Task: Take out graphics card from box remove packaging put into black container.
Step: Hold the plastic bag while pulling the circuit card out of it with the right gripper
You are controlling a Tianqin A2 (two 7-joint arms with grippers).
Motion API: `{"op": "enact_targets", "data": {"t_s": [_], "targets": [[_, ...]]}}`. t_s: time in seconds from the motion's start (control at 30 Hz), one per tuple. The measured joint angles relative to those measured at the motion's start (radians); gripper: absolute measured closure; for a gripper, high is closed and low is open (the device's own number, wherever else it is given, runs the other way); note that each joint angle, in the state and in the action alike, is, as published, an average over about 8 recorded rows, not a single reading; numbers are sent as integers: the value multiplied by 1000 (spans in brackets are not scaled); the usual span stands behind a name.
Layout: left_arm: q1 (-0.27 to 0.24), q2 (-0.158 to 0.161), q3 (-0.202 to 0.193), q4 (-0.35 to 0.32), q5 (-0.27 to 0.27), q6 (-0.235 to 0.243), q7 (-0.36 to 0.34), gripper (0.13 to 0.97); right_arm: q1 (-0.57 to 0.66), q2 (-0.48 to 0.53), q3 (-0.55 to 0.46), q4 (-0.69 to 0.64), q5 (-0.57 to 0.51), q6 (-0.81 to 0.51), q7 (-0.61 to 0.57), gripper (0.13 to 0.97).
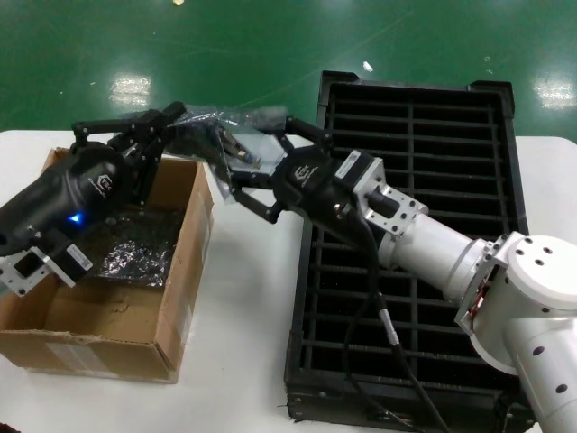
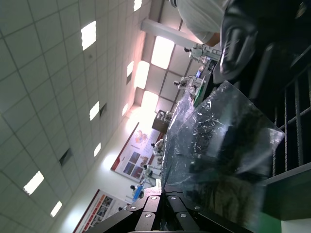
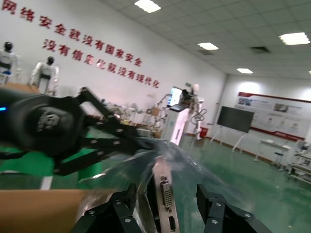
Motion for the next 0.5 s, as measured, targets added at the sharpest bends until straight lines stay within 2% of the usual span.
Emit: {"op": "enact_targets", "data": {"t_s": [0.1,0.5], "targets": [[8,-6,1,-9,-1,7,-10,958,0,-4,22,-10,20,3,-19,642],[16,-17,6,-10,-3,30,-19,958,9,-10,55,-44,90,-6,-70,688]]}}
